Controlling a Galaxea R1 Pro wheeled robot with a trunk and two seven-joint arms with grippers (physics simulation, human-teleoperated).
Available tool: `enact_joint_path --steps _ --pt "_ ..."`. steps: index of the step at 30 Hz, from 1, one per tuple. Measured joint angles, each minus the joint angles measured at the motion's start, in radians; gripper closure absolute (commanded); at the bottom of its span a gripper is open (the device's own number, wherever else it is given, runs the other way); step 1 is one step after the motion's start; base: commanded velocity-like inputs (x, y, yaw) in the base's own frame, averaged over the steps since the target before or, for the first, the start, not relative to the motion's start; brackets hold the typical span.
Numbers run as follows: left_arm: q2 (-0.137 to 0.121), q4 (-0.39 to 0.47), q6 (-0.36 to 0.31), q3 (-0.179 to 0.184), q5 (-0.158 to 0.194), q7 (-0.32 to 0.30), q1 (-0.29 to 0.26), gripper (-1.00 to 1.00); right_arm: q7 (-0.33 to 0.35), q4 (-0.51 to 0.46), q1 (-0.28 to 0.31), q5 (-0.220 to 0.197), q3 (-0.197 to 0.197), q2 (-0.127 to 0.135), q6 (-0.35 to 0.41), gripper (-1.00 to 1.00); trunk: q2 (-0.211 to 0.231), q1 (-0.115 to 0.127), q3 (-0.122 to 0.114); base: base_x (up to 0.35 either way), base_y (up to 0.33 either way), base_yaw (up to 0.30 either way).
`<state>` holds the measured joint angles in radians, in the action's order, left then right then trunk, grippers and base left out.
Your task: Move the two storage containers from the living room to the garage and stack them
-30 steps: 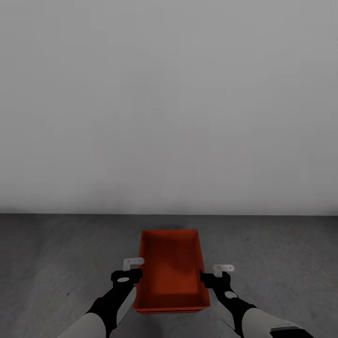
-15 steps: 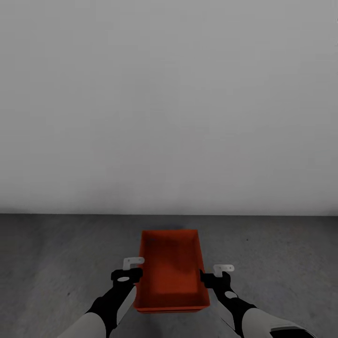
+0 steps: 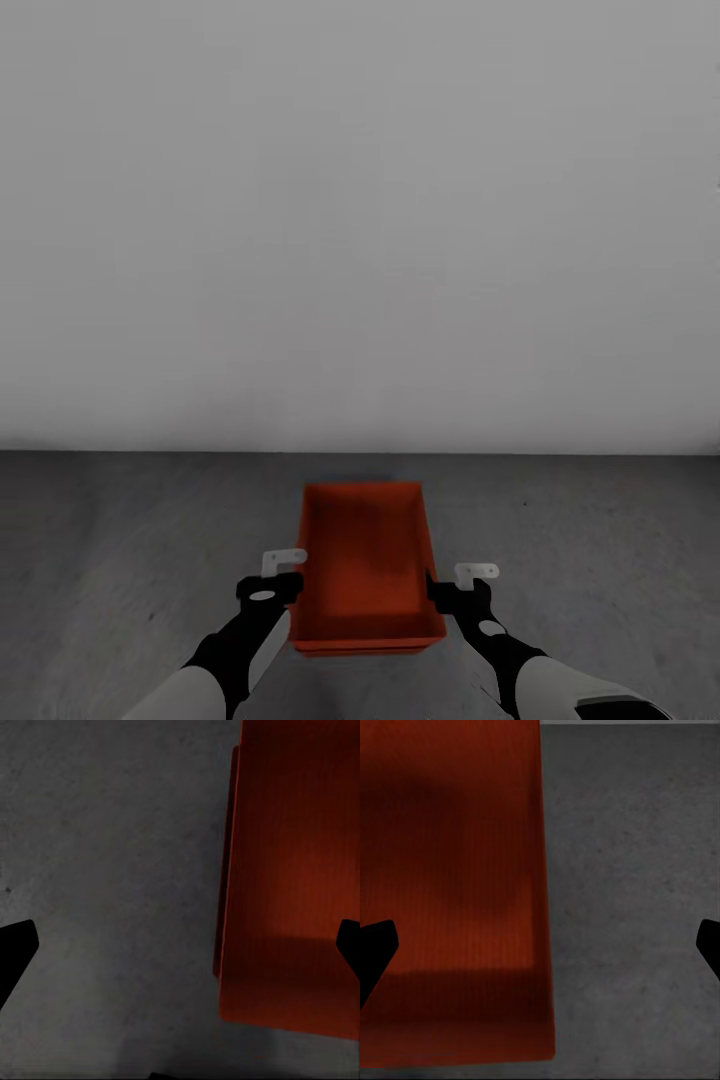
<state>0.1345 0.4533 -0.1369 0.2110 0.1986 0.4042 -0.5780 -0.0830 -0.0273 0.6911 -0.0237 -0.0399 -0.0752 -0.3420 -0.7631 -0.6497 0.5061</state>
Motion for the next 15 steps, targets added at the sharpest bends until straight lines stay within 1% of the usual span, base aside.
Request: enact_joint_path --steps 2,5,6,7,15 --pt "0.000 -0.002 0.000 0.000 0.010 0.000 0.000 -1.00 0.000 0.000 0.000 0.000 0.000 0.000 0.000 -1.00 0.000 0.000 0.000 -0.325 0.008 0.000" --pt "0.000 -0.005 -0.001 0.000 0.033 0.000 0.000 -1.00 0.000 0.000 0.000 0.000 0.000 0.000 0.000 -1.00 0.000 0.000 0.000 -0.339 0.003 0.000" --pt "0.000 -0.007 0.000 0.001 0.051 -0.001 0.000 -1.00 0.000 0.000 0.000 0.000 0.000 0.000 0.000 -1.00 0.000 0.000 0.000 -0.345 0.001 0.000" --pt "0.000 -0.008 0.000 0.001 0.056 -0.001 0.000 -1.00 0.000 0.000 0.000 0.000 0.000 0.000 0.000 -1.00 0.000 0.000 0.000 -0.345 0.001 0.000" --pt "0.000 -0.012 -0.001 0.001 0.066 -0.002 0.000 -1.00 0.000 0.000 0.000 0.000 0.000 -0.001 0.000 -1.00 0.000 0.000 0.000 -0.347 0.000 0.000"
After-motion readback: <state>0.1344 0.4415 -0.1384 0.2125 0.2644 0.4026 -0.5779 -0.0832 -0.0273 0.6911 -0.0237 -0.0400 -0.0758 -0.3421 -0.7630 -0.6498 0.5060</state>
